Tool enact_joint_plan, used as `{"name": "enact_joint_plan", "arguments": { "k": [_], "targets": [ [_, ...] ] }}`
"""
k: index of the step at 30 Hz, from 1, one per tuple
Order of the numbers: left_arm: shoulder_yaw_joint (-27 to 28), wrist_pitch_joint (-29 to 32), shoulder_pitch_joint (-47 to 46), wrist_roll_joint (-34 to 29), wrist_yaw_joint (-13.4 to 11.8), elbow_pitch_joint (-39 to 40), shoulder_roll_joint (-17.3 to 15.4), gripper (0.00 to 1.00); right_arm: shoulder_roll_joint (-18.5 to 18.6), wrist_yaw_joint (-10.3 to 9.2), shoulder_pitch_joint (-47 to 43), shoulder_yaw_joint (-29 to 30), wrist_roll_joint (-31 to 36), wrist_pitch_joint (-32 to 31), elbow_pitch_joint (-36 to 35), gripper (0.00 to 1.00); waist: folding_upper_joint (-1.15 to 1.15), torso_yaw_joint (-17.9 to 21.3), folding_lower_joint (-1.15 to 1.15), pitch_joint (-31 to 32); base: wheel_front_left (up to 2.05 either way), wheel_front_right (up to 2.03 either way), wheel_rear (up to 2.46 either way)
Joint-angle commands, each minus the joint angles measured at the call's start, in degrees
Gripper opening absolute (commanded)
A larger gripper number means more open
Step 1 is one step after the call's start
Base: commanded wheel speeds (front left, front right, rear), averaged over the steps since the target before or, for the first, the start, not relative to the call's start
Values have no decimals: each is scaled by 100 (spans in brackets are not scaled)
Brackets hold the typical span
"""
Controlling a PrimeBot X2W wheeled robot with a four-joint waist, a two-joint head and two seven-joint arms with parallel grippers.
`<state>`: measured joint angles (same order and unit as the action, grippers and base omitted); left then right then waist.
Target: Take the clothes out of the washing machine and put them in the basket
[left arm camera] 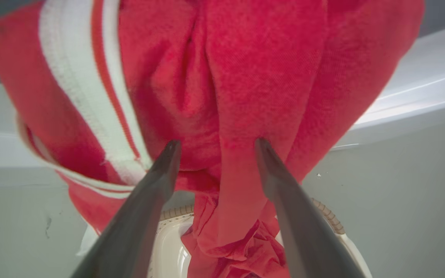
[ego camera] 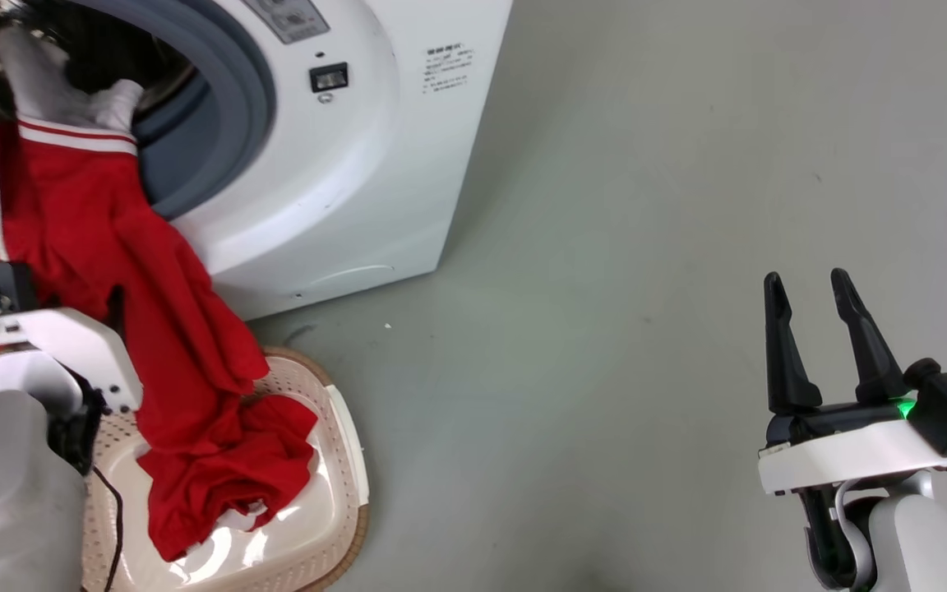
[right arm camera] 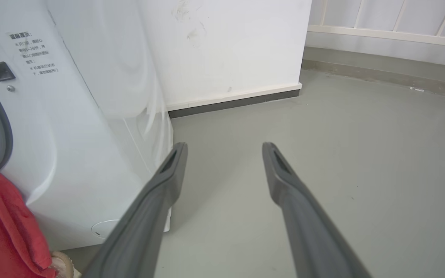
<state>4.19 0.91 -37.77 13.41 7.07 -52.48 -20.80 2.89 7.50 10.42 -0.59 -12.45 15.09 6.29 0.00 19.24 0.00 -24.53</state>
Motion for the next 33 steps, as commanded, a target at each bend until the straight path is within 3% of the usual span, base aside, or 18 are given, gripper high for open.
{"name": "enact_joint_plan", "arguments": {
  "k": [1, 15, 16, 17, 25, 33],
  "targets": [
    [15, 74, -162, 42, 15, -82, -48, 100, -2, -2, 60, -10, -55, 9, -3, 100, 0, 128, 0, -172, 0, 0, 0],
    [-24, 406, -1153, 84, -145, -619, -480, 100, -2, -2, 261, -154, -230, 9, 15, 100, 0, 323, 0, -566, 0, 0, 0],
    [-27, 395, -1189, 88, -151, -646, -495, 61, -2, -2, 263, -158, -236, 9, 25, 100, 0, 331, 0, -562, 0, 0, 0],
    [-34, 384, -1213, 89, -148, -673, -500, 0, -1, -2, 266, -158, -240, 9, 32, 100, 0, 335, 0, -556, 0, 0, 0],
    [-75, 197, -950, 205, -111, -967, -328, 0, -3, -2, 177, -82, -178, 9, 76, 100, 0, 263, 0, -310, 0, 0, 0],
    [-81, -530, -373, 356, -68, -1065, 28, 0, -1, -2, 1, 53, 4, 10, 113, 100, 0, 10, 0, 237, 0, 0, 0]
  ]
}}
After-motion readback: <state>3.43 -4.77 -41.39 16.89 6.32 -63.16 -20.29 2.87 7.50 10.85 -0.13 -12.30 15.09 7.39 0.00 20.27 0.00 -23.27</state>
